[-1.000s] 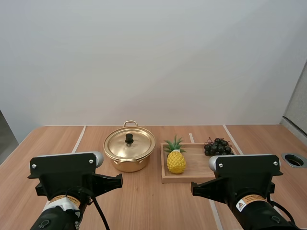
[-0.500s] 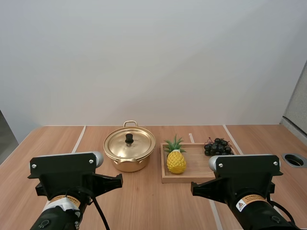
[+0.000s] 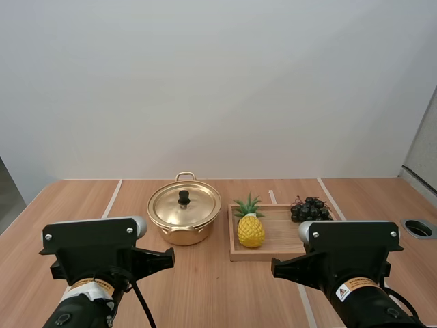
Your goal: Open the pot, put the pineapple inside, and close it
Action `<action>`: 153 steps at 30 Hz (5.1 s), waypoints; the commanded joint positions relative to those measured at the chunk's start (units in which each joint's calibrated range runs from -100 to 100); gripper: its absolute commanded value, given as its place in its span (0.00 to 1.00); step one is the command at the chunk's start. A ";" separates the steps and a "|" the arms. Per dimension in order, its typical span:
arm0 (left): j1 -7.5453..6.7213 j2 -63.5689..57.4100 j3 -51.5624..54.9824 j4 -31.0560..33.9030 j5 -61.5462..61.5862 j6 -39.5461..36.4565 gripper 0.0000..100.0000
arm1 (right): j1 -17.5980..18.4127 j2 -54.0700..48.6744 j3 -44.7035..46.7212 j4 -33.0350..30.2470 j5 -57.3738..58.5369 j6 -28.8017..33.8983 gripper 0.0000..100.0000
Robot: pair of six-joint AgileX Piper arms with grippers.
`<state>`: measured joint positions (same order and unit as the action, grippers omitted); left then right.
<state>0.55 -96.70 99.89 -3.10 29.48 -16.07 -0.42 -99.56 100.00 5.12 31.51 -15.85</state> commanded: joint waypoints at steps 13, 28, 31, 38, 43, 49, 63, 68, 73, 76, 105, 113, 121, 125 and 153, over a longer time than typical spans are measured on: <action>0.03 -0.55 0.11 0.38 -1.39 -0.03 0.00 | -0.19 -0.44 0.00 -0.34 -0.38 0.03 0.00; 0.03 -0.55 0.11 0.70 -1.55 0.05 0.00 | -0.19 -0.44 0.00 -0.34 -0.38 0.03 0.00; 0.03 -0.55 0.11 1.29 -1.54 0.05 0.00 | -0.19 -0.44 0.00 -0.34 -0.38 0.03 0.00; 0.03 -0.55 0.11 2.29 -1.88 0.05 0.00 | -0.19 -0.44 0.00 -0.34 -0.38 0.03 0.00; 0.03 -0.55 0.11 2.69 -2.08 0.05 0.00 | -0.19 -0.44 0.00 -1.00 -0.38 0.03 0.00; 0.03 -0.55 0.11 3.10 -2.08 -0.27 0.06 | -0.19 -0.44 0.00 -1.96 -0.38 0.26 0.04; 0.03 -0.55 0.11 3.10 -1.53 -3.15 1.00 | -0.71 -0.44 0.00 -2.38 -0.38 0.25 1.00; 0.03 -0.55 0.11 3.10 -1.53 -3.15 1.00 | -0.86 -0.44 0.00 -2.38 -0.38 0.25 1.00; 0.03 -0.55 0.11 3.40 -11.46 0.56 1.00 | -0.86 -0.44 0.00 -2.38 -0.38 0.25 1.00; 0.03 -0.55 0.11 3.40 -28.69 6.06 1.00 | -0.86 -0.44 0.00 -2.38 -0.38 0.25 1.00; -0.14 7.86 -39.83 3.10 -23.01 9.80 1.00 | -0.81 -0.44 -24.27 -54.76 -5.45 14.89 1.00; -0.14 22.19 -46.40 3.10 -1.78 10.98 1.00 | -0.81 2.39 -37.40 -50.18 -8.54 14.79 1.00; -0.14 33.82 -47.42 0.83 13.65 16.15 1.00 | -0.81 13.70 -42.95 -49.72 -8.39 14.43 1.00; -0.14 36.58 -47.42 -3.28 14.22 18.28 1.00 | -0.81 22.69 -46.76 -49.72 -3.01 14.43 1.00; -0.14 72.54 -63.12 -24.08 51.34 46.70 1.00 | -0.81 44.78 -54.26 -20.78 30.18 -2.48 1.00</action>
<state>0.55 -26.99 38.64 -25.84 79.21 31.87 -1.04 -54.47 46.38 -17.30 59.17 -16.73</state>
